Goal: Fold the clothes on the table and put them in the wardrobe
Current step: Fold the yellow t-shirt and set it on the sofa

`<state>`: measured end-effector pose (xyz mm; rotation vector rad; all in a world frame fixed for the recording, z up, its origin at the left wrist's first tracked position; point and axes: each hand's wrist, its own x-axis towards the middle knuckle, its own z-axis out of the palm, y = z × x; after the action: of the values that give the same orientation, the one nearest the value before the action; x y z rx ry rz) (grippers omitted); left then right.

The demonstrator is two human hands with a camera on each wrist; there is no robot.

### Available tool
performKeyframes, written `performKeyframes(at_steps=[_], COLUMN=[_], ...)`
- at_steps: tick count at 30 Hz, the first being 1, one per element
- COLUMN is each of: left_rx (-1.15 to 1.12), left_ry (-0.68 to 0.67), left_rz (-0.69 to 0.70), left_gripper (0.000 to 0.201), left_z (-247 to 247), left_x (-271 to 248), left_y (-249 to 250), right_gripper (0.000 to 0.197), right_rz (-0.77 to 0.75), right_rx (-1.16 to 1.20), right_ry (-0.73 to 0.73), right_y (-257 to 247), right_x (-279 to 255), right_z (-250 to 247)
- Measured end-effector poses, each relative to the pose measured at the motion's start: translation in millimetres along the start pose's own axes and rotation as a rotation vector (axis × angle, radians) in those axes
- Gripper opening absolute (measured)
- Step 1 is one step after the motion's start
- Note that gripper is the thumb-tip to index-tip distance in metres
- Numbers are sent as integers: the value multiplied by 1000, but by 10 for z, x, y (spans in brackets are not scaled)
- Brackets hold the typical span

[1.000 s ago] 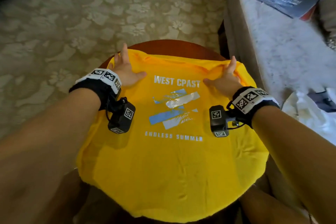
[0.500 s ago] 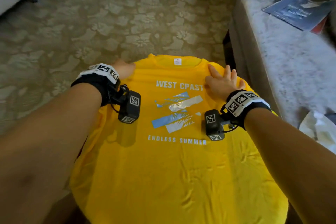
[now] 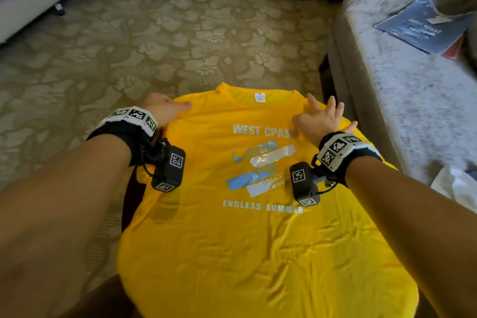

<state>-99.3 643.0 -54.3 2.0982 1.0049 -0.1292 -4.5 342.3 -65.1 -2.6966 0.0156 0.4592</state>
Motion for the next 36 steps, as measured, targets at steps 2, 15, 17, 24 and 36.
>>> performKeyframes(at_steps=[2,15,17,24,36], left_rx=[-102,-245,-316,-283,-54], left_ry=[-29,-143,-148,-29,83], left_rz=[-36,158,200,122,126], left_gripper=[29,38,37,5,34], left_z=[-108,-217,-154,-112,-618], left_x=[-9,-161,-148,-95,-39], left_y=[-64,-553,-540,-486,-506], right_gripper=[74,68,67,67,69], right_rz=[-77,-445,-427,-416,-402], right_rx=[30,-269,-286,-290,-241], right_ry=[15,-200,-211,-238,-329], right_y=[-266,-1461,-1473,-1484,-1550], right_x=[-97,-441,-453,-451,-381], right_z=[72,1101,1095,1065,979])
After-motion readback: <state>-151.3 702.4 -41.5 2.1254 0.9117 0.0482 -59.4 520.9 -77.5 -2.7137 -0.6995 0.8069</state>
